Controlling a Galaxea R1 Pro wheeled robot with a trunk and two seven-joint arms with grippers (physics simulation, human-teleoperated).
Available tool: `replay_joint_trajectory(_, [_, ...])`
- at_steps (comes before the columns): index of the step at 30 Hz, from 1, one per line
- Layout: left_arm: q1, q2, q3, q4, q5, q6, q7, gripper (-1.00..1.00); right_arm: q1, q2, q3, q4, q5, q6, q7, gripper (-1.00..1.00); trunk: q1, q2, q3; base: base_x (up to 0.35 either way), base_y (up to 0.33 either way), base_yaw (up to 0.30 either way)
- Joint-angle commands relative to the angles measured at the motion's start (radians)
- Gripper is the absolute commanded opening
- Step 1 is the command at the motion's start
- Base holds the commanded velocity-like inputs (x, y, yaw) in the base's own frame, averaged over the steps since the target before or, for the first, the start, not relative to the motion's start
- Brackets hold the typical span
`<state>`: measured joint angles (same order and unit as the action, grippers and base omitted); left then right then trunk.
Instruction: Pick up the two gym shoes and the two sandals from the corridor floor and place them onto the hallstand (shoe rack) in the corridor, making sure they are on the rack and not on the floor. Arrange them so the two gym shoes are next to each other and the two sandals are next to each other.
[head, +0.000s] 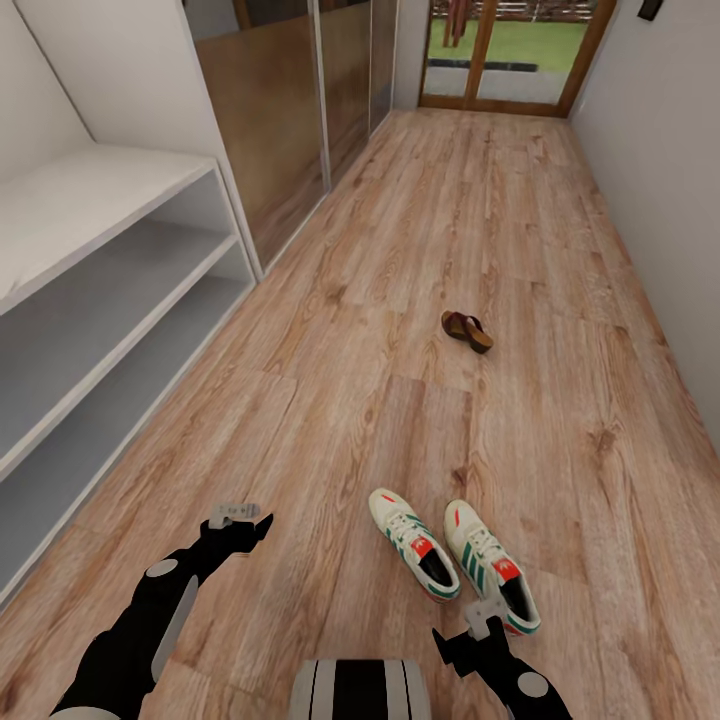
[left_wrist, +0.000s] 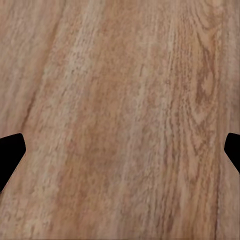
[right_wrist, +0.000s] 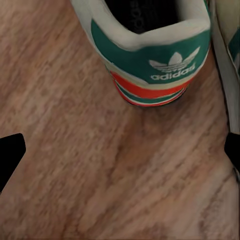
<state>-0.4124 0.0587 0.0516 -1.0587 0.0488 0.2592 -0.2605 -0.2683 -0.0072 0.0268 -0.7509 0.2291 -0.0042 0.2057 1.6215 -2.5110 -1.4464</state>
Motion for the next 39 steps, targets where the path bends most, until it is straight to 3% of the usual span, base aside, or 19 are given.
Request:
replay_joint_trajectory(1, [0.000,0.000,0.002,-0.001,0.005,0.008,-0.005,1.00,0.000,-0.001,0.001,-0.001,0.009,0.000,0.001,1.00,0.000,0.000,-0.001,0.114,0.000,-0.001])
replay_joint_trajectory(39, [0.000,0.000,0.002,0.000,0.006,0.008,-0.005,1.00,0.000,-0.001,0.002,-0.001,0.009,-0.003,0.003,1.00,0.000,0.000,-0.001,0.011,0.000,-0.036])
